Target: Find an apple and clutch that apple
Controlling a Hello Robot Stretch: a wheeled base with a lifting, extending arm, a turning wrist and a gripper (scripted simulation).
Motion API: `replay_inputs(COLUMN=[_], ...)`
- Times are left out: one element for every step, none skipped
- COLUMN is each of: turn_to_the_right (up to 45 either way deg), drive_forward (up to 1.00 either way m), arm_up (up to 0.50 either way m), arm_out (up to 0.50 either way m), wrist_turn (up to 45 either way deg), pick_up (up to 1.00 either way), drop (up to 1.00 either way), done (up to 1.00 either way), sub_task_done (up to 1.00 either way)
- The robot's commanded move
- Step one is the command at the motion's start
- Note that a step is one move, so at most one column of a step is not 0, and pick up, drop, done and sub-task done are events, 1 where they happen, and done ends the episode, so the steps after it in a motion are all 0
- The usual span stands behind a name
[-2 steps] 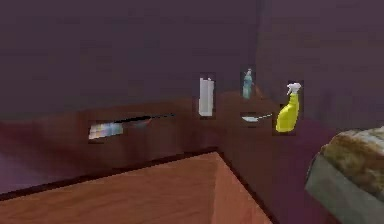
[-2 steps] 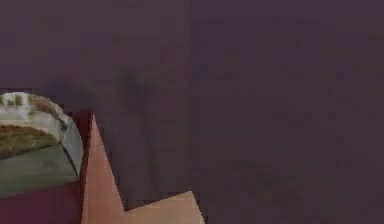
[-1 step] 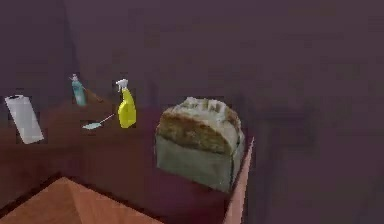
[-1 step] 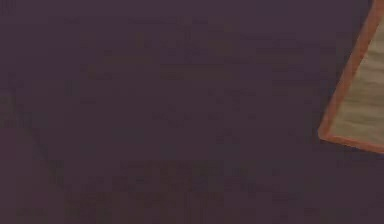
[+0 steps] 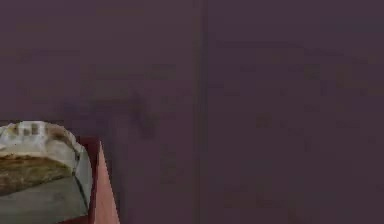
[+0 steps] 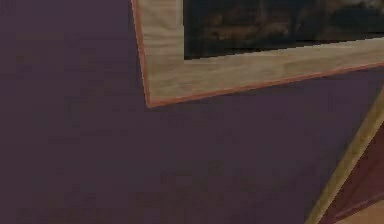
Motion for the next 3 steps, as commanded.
replay_inputs(turn_to_the_right=[0.0,-15.0,0.0], drive_forward=[0.25,0.00,0.35], arm_up=[0.00,0.00,0.00], arm_out=[0.00,0.00,0.00], wrist_turn=[0.0,0.0,0.0], pick_up=[0.00,0.00,0.00], drop=[0.00,0.00,0.00], done=[0.00,0.00,0.00], sub_task_done=[0.00,0.00,0.00])
